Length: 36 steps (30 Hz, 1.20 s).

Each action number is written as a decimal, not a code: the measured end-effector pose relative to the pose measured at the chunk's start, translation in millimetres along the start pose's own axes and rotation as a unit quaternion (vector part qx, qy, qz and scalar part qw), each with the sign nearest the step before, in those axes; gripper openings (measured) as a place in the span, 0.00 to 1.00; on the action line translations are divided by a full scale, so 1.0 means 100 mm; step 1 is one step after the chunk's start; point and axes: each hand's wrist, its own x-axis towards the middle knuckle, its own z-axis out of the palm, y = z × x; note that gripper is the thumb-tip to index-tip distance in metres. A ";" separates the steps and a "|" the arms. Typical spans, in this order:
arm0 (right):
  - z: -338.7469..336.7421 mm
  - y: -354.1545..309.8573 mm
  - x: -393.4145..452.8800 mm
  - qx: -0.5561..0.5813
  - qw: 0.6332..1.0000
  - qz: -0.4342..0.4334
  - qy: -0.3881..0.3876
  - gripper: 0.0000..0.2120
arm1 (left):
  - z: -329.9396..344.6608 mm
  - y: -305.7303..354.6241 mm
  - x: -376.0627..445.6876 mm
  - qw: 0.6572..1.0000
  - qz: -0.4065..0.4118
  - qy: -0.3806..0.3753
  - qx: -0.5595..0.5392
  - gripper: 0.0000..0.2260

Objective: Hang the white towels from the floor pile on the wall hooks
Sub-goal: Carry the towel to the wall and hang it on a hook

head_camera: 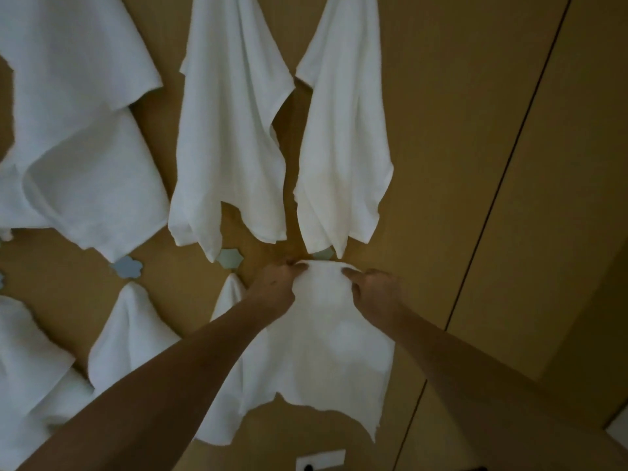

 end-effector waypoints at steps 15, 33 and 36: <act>1.14 -0.21 -0.02 0.342 0.932 0.118 0.021 0.13 | 1.05 0.21 0.18 0.966 -0.135 0.133 -0.178 0.10; 1.25 -0.11 -0.38 0.511 0.817 0.171 -0.203 0.07 | 1.31 0.51 -0.50 0.942 -0.324 -0.011 -0.088 0.23; 1.16 -0.07 -0.42 0.469 0.831 0.162 -0.252 0.11 | 1.24 0.50 -0.60 0.941 -0.331 -0.020 -0.064 0.23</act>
